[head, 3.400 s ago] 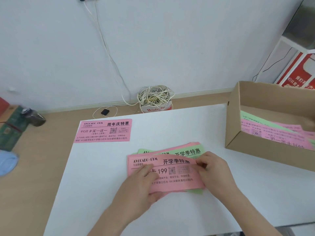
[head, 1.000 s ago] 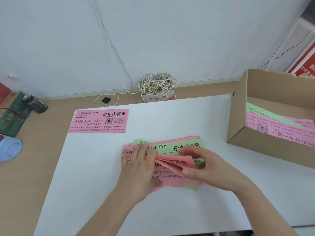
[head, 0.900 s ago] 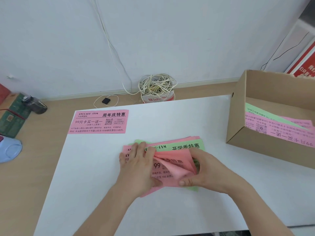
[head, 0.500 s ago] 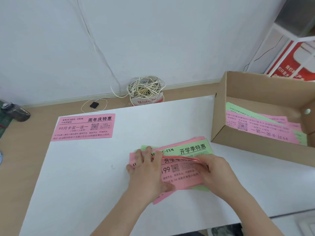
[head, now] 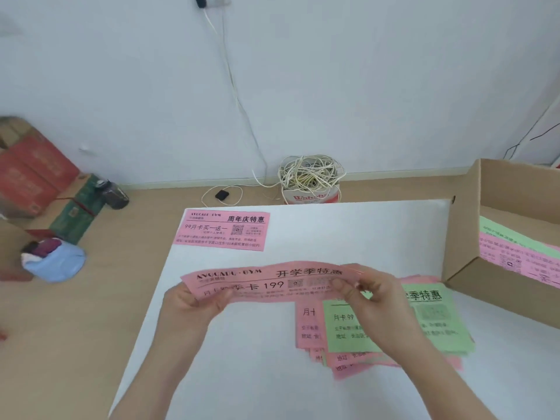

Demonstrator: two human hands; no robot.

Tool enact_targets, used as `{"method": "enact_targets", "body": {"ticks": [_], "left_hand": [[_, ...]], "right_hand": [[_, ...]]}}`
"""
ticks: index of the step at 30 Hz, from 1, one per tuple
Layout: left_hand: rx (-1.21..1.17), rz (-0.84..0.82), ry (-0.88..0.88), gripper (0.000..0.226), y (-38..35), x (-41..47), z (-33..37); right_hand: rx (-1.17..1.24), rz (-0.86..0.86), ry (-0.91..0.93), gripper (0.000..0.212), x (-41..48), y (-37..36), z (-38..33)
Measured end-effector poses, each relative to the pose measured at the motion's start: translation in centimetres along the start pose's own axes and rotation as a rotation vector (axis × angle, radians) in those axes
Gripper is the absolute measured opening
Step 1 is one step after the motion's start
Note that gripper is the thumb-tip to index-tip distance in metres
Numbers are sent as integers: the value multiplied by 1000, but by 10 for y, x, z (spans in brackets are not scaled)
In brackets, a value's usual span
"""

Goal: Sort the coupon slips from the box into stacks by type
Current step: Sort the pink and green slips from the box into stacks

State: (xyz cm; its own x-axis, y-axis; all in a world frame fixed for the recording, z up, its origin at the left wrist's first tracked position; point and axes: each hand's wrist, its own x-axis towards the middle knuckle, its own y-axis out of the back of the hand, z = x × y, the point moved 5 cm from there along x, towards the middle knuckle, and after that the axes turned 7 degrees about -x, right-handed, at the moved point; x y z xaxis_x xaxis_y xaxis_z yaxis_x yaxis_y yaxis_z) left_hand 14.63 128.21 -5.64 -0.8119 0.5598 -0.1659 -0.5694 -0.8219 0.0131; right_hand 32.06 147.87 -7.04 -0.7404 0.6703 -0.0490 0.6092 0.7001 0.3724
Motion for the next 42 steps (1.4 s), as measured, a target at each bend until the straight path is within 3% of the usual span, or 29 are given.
{"method": "enact_targets", "body": {"ticks": [3, 8, 11, 17, 24, 27, 30, 36, 42], "left_hand": [[7, 100, 3, 24, 46, 7, -3], [-11, 125, 115, 22, 93, 29, -44], [21, 72, 100, 19, 98, 40, -62], [254, 143, 132, 34, 124, 62, -62], [776, 115, -128, 49, 143, 84, -67], [910, -35, -271, 52, 134, 88, -69], [956, -170, -260, 53, 123, 86, -79], [1054, -163, -244, 55, 120, 76, -82], [1162, -239, -205, 58, 111, 77, -77]], "right_hand": [[-84, -68, 17, 18, 15, -48, -5], [-234, -145, -27, 15, 20, -113, 0], [-270, -87, -110, 6, 19, -127, 6], [-360, -1, -238, 18, 27, -144, -4], [-542, 30, -284, 20, 40, -171, -3], [-613, 31, -272, 17, 43, -174, 0], [-700, 24, -259, 14, 44, -177, -1], [-850, 4, -264, 7, 45, -175, -3], [-838, 5, -191, 62, 77, -166, -15]]}}
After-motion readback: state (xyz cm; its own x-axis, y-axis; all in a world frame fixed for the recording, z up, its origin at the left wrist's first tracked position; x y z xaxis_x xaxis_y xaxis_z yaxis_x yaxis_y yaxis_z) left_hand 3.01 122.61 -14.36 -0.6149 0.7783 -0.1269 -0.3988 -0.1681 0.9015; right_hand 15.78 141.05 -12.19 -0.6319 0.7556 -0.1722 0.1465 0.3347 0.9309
